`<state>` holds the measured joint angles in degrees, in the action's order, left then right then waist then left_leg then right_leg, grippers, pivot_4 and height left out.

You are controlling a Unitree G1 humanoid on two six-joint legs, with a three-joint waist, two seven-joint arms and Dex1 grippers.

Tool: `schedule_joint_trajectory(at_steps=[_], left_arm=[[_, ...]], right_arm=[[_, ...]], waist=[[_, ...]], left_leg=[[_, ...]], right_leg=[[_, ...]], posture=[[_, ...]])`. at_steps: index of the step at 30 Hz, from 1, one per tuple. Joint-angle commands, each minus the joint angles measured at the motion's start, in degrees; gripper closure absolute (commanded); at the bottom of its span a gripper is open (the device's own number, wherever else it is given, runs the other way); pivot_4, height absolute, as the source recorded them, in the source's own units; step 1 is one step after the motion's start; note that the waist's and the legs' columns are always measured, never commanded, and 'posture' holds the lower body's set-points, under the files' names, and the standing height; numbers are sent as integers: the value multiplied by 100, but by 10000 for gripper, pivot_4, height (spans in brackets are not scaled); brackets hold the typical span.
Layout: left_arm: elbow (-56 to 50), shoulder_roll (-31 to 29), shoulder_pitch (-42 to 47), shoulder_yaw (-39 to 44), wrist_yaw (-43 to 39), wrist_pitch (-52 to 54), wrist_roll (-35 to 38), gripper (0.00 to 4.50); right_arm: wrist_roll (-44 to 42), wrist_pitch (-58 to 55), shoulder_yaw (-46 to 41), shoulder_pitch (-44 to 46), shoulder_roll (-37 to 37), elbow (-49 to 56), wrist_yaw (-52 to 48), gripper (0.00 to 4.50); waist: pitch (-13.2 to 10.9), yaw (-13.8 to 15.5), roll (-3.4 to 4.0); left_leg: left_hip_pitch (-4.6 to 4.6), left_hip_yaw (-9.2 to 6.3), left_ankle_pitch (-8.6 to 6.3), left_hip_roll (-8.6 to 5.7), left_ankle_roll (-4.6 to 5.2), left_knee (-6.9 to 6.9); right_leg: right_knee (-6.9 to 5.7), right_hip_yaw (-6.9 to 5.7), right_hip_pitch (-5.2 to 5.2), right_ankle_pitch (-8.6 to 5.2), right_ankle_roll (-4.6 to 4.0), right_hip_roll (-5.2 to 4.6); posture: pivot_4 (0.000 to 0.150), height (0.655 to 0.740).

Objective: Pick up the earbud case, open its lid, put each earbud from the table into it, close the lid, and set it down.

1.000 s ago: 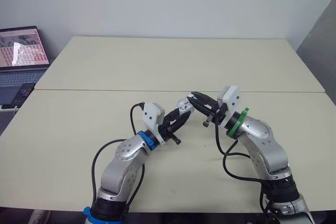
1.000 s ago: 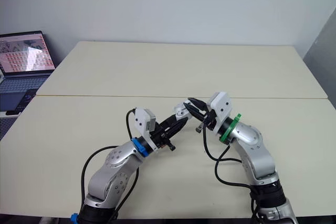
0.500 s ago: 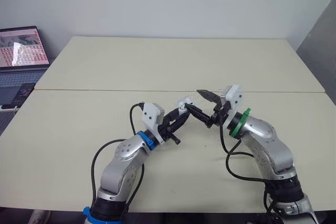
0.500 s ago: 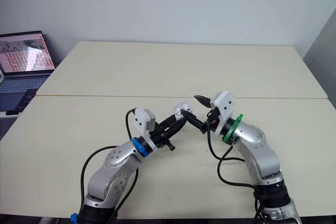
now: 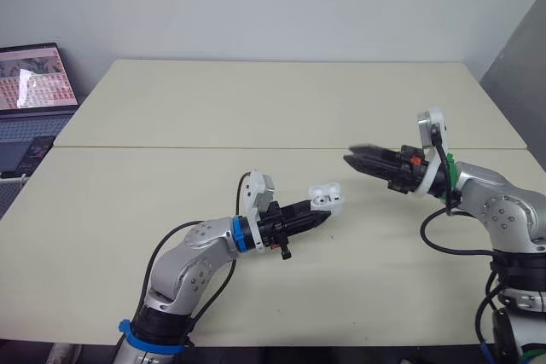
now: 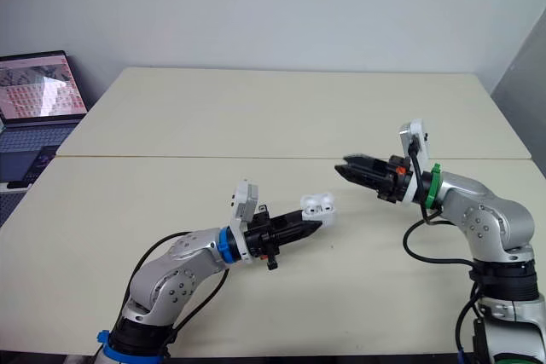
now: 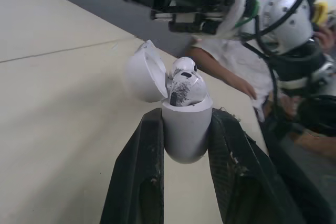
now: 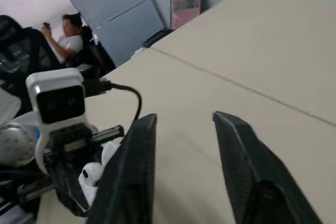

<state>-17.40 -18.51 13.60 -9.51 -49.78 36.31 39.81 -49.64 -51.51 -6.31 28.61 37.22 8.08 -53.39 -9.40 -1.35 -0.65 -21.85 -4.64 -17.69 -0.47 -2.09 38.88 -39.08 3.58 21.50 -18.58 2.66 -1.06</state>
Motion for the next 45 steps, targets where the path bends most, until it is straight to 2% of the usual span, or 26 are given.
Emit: schedule_joint_trajectory(at_steps=[1,3,6,14,26,34,40,45], left_arm=[[-198,-72,119,-108,-278,240,295,37114],[-156,-106,178,-124,-345,335,315,37114],[-136,-129,228,-137,-391,406,333,37114],[-178,-133,237,-130,-411,440,315,37114],[-149,-32,202,-1,-215,645,490,37114],[-106,0,281,144,85,1212,791,37114],[217,129,631,208,910,1659,532,37114],[775,477,1162,306,2019,2459,339,37114]], right_arm=[[57,-65,343,13,321,-54,-739,39420],[143,-61,546,-8,419,-74,-975,44606],[174,-76,790,-64,541,23,-1315,44606],[451,106,948,-99,475,-51,-1350,44606],[-309,-331,597,-279,764,443,-1991,44606],[18,38,502,-322,560,346,-1572,44606],[469,787,-7,-229,324,-164,-907,44606],[1147,1704,-174,-846,384,-173,-765,44606]], waist=[[0,-14,0],[0,-17,0],[-1,-17,-1],[-1,-16,-1],[-1,-9,-2],[-1,-13,-2],[-2,7,-4],[-2,35,-5]], left_leg=[[0,-3,0,1,0,0],[1,-4,0,0,0,1],[-1,-8,0,1,0,1],[-4,-14,0,1,-1,2],[-4,-16,0,0,-1,2],[-4,-19,0,0,-1,2],[-4,-19,0,-3,-1,5],[-5,-22,1,-2,-1,4]], right_leg=[[0,0,-2,0,0,0],[-1,1,-2,0,0,0],[1,2,-1,0,0,0],[3,7,-1,0,0,-2],[5,6,-3,0,0,-2],[5,5,-4,0,0,-2],[4,5,-5,0,0,-4],[5,1,-5,0,0,-3]], posture=[[1500,7400],[1500,7400],[1500,7400],[1500,7400],[1500,7400],[1500,7400],[1500,7400],[1500,7400]])
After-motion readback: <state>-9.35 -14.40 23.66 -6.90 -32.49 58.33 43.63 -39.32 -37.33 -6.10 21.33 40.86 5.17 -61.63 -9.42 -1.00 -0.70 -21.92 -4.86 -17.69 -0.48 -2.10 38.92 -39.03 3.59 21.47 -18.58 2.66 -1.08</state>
